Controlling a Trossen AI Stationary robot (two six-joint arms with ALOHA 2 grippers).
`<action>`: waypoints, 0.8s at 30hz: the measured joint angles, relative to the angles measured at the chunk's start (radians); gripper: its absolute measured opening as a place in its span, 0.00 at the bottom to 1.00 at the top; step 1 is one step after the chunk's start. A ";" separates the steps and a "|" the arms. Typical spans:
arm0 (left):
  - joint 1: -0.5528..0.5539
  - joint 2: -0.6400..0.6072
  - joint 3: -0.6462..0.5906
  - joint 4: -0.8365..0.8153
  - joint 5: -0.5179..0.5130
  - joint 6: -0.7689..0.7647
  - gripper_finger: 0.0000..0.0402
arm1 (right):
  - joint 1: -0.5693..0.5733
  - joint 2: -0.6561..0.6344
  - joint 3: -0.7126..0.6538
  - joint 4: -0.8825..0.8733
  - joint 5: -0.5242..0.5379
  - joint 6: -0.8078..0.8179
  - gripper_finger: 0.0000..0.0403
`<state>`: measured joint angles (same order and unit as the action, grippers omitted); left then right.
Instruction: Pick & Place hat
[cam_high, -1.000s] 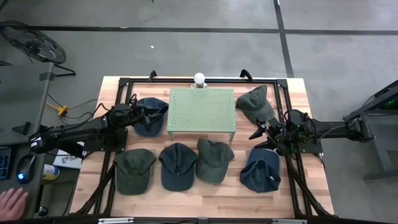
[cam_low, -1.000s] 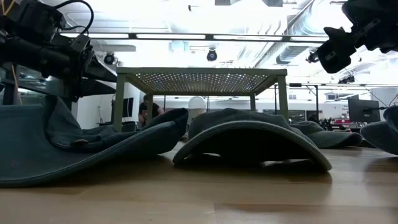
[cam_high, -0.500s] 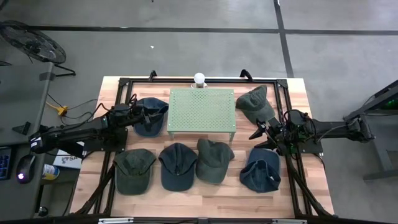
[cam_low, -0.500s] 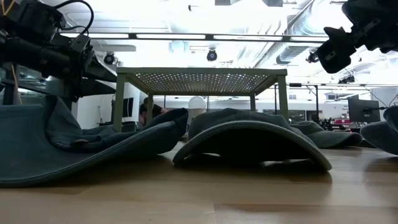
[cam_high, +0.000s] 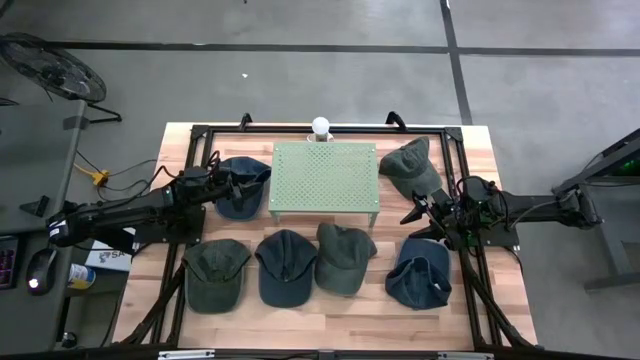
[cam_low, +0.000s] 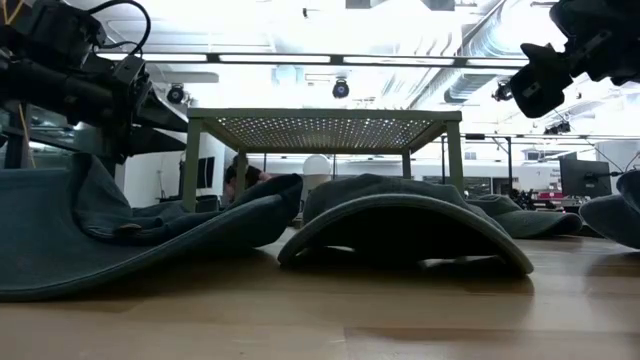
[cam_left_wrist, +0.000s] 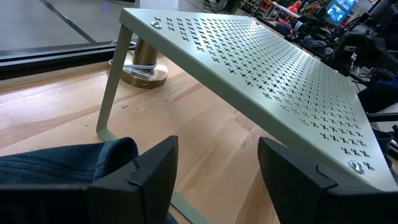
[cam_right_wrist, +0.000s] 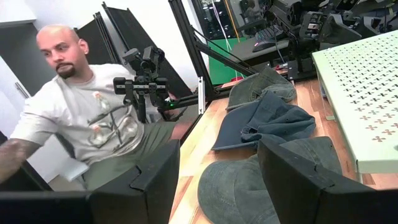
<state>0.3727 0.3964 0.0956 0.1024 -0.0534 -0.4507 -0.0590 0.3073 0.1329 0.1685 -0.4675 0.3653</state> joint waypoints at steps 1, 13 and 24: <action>0.000 0.000 0.000 0.000 0.000 0.000 0.54 | 0.000 0.000 0.000 0.000 0.000 0.000 0.52; 0.000 0.000 0.000 0.000 0.000 0.000 0.54 | 0.000 0.000 0.000 0.000 0.000 0.000 0.52; 0.000 0.000 0.000 0.000 0.000 0.000 0.54 | -0.005 0.000 0.000 0.003 0.084 -0.030 0.52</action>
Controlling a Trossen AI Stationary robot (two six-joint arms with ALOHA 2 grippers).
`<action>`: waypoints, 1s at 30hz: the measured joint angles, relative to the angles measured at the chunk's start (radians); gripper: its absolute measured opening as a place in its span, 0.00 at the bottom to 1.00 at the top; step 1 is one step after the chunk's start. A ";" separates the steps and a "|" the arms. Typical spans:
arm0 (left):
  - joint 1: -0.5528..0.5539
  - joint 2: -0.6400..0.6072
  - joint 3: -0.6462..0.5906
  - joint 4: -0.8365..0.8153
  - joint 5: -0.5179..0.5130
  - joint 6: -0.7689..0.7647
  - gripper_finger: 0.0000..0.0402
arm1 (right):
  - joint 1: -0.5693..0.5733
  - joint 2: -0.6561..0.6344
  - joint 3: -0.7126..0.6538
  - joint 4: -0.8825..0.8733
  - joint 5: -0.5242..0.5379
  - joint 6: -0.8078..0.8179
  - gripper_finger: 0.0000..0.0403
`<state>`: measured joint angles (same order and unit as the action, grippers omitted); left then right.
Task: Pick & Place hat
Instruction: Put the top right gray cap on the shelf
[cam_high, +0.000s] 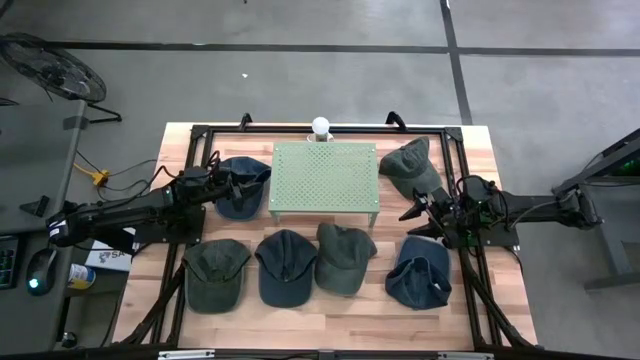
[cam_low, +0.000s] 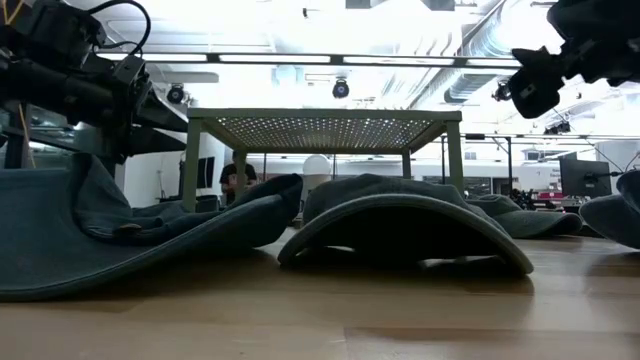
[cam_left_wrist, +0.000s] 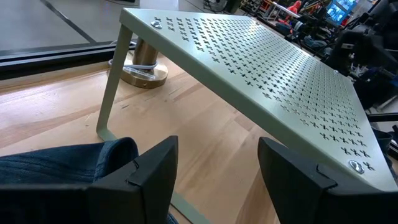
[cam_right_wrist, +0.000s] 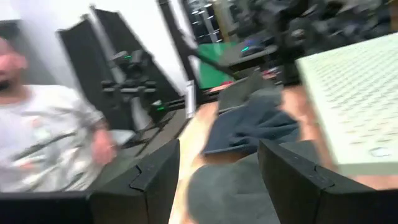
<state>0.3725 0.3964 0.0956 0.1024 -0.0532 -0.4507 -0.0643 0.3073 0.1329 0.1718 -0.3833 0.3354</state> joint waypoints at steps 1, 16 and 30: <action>0.000 0.000 0.000 0.000 0.000 0.000 0.54 | 0.000 0.000 0.000 0.004 0.035 0.000 0.52; 0.000 0.000 0.000 0.000 0.000 0.000 0.54 | -0.004 0.000 0.000 0.016 0.563 0.143 0.52; 0.000 0.000 0.000 0.000 0.000 0.000 0.54 | -0.003 0.116 0.254 -0.263 0.897 -0.133 0.52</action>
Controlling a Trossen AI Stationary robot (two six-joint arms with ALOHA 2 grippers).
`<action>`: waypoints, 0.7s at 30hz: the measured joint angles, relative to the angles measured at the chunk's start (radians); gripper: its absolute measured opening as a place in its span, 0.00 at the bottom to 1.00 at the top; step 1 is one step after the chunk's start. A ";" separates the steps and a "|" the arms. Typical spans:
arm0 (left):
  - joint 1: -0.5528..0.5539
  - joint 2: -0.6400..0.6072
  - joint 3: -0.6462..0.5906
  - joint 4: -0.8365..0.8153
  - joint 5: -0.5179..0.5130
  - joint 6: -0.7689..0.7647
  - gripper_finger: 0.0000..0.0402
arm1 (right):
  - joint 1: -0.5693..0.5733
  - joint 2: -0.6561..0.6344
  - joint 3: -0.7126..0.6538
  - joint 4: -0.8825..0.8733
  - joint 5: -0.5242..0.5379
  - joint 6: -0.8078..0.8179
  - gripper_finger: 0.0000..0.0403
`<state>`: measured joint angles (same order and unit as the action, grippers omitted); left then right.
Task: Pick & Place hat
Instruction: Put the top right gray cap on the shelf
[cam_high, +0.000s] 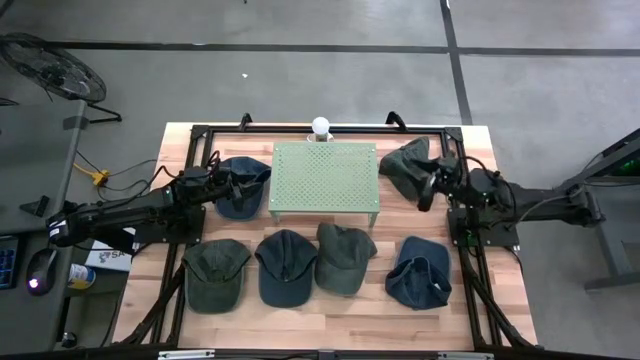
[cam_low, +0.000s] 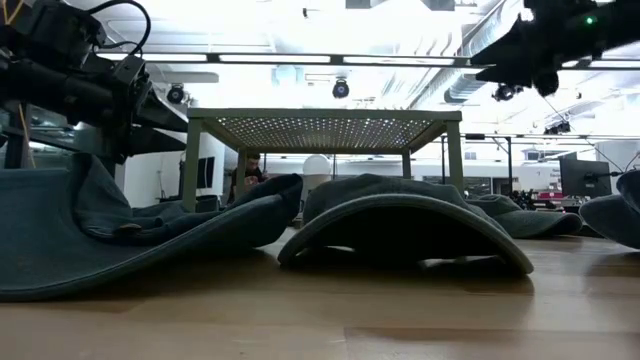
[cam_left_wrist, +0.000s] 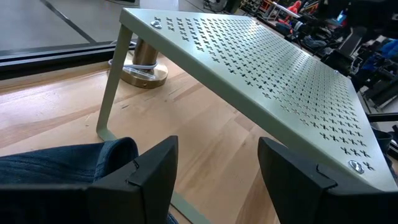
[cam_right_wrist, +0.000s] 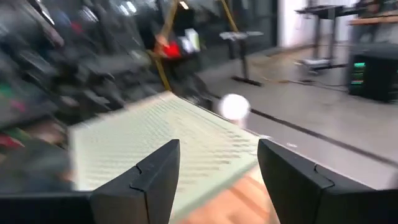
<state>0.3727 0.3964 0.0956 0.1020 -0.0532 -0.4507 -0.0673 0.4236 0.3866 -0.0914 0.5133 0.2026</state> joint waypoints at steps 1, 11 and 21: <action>0.000 0.000 0.000 0.000 0.000 0.000 0.54 | 0.000 0.023 0.032 -0.053 0.022 -0.006 0.52; 0.000 0.000 0.000 0.000 0.000 0.000 0.54 | 0.000 0.237 0.293 -0.508 0.152 0.090 0.52; 0.000 0.000 0.000 0.000 0.000 0.000 0.54 | -0.103 0.399 0.486 -0.826 0.091 0.407 0.52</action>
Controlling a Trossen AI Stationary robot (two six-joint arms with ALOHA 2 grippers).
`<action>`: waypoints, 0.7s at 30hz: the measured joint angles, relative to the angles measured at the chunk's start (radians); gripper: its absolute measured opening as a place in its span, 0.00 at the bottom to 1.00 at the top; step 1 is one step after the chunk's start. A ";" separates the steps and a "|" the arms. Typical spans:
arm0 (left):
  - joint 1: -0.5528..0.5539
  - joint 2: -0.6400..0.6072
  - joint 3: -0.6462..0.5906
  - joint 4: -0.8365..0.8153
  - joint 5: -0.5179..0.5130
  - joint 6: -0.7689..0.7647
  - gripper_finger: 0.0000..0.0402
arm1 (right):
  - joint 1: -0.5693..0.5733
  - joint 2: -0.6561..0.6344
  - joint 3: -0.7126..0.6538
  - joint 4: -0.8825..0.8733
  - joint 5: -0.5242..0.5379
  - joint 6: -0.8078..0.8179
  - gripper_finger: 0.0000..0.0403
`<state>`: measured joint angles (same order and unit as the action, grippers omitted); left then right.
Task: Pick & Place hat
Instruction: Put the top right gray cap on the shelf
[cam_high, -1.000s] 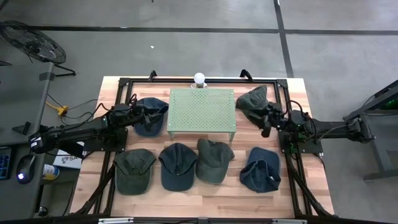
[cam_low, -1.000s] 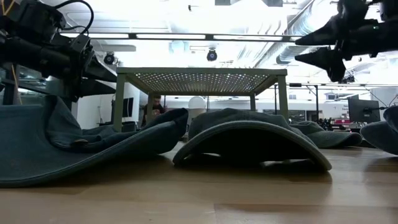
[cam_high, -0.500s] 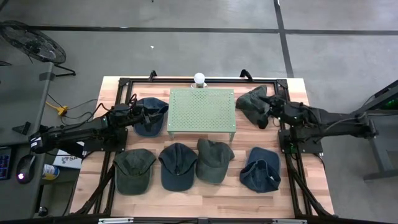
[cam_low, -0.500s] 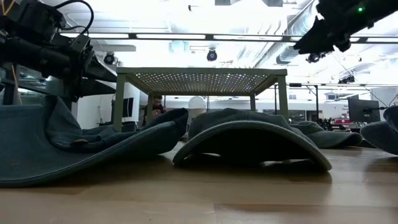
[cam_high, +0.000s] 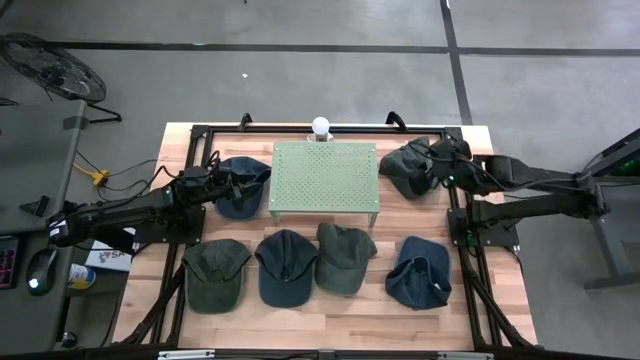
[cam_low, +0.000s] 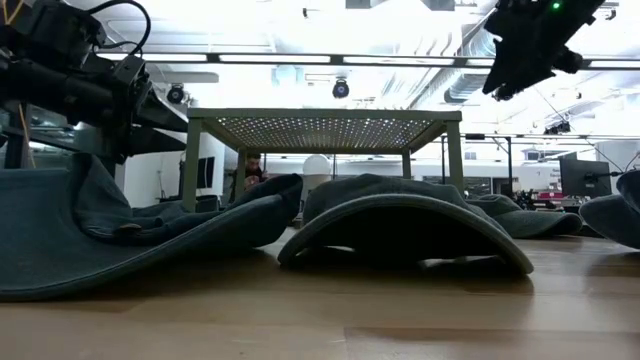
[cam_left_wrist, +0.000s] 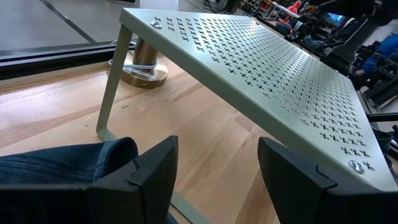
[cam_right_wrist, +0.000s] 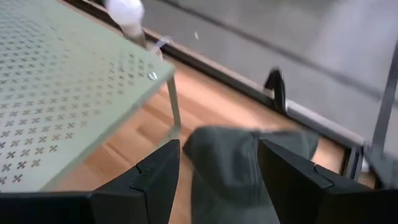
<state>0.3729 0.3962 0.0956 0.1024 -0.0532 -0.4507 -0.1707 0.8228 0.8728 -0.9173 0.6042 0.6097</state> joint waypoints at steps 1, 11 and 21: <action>0.000 0.000 0.000 0.000 0.000 0.000 0.54 | -0.021 0.013 0.010 -0.022 -0.028 0.020 0.52; 0.000 0.000 0.000 0.000 0.000 0.000 0.54 | -0.247 0.119 0.022 -0.126 -0.232 0.118 0.52; 0.000 0.000 0.000 0.000 0.000 0.000 0.54 | -0.467 0.192 0.022 -0.137 -0.373 0.057 0.52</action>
<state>0.3725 0.3964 0.0956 0.1023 -0.0534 -0.4507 -0.6378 1.0147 0.8951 -1.0542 0.2310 0.6667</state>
